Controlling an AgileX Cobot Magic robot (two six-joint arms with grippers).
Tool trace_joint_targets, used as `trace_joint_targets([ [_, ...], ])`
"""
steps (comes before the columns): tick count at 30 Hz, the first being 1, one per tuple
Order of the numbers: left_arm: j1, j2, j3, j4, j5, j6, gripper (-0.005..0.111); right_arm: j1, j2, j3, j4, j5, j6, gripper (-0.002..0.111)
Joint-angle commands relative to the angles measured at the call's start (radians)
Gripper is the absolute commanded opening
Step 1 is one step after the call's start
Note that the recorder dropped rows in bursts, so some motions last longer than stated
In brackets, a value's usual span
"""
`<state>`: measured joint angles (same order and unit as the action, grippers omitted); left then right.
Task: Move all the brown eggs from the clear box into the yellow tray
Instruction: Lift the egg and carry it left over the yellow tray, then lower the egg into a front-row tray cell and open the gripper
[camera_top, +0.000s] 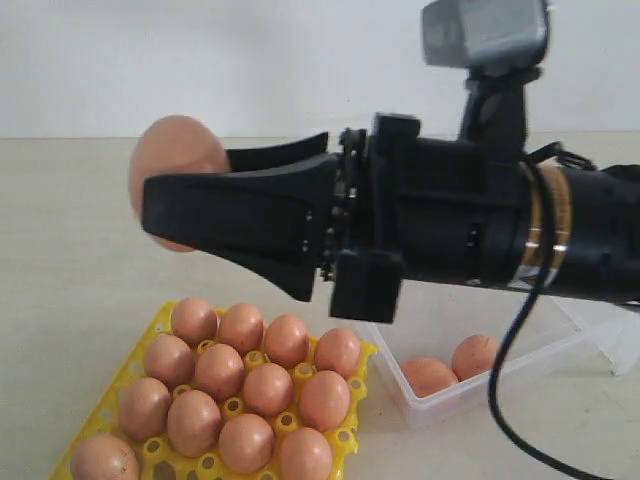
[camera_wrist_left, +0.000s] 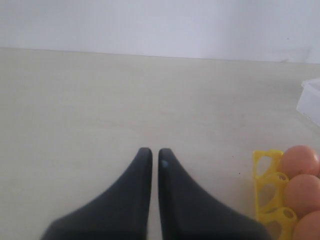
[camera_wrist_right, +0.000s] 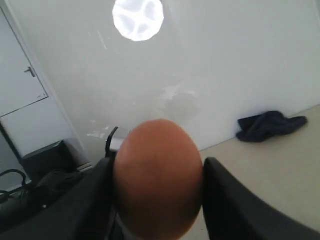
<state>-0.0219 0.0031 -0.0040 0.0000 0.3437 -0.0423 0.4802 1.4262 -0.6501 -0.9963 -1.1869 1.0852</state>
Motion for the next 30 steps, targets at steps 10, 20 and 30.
trace_joint_targets([
  [10,-0.001,-0.003,0.004,0.0,-0.006,0.004,0.004,0.193,0.331,-0.295,0.04,-0.034,0.045,0.0],
  [20,-0.001,-0.003,0.004,0.0,-0.006,0.004,0.004,0.242,0.452,-0.293,-0.284,-0.034,0.136,0.0],
  [30,-0.001,-0.003,0.004,0.0,-0.006,0.004,0.004,0.372,0.452,-0.293,-0.387,0.548,0.136,0.0],
])
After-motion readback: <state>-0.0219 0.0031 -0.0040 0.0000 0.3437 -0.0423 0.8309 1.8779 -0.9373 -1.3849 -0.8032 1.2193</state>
